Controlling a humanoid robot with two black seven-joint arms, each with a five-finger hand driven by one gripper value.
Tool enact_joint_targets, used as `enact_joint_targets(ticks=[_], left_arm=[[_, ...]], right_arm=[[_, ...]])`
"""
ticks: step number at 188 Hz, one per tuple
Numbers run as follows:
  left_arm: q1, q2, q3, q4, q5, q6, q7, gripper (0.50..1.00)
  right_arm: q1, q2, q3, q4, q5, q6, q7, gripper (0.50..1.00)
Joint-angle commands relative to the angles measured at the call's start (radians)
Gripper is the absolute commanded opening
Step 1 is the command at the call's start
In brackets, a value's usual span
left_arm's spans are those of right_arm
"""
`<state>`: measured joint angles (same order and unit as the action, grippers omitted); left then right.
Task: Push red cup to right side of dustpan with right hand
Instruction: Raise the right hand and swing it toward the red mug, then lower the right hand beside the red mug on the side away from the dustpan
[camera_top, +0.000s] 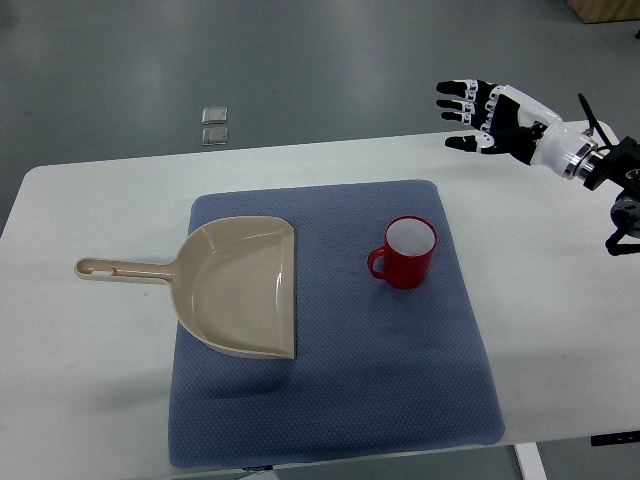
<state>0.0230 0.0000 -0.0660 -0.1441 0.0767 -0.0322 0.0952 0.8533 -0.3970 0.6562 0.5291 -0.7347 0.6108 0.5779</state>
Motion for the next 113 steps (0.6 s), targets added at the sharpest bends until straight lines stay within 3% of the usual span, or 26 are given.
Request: enact_joint_targets(ticks=[1, 34, 113], left_arm=[[0.000, 0.000, 0.000, 0.000, 0.000, 0.000, 0.000, 1.000], [0.000, 0.000, 0.000, 0.000, 0.000, 0.000, 0.000, 1.000], [0.000, 0.000, 0.000, 0.000, 0.000, 0.000, 0.001, 1.000]], right_arm=[[-0.003, -0.031, -0.029, 0.006, -0.051, 0.000, 0.033, 0.934], [-0.003, -0.091, -0.101, 0.006, -0.052, 0.000, 0.033, 0.934], [-0.057, -0.091, -0.207, 0.020, -0.086, 0.000, 0.033, 0.934]])
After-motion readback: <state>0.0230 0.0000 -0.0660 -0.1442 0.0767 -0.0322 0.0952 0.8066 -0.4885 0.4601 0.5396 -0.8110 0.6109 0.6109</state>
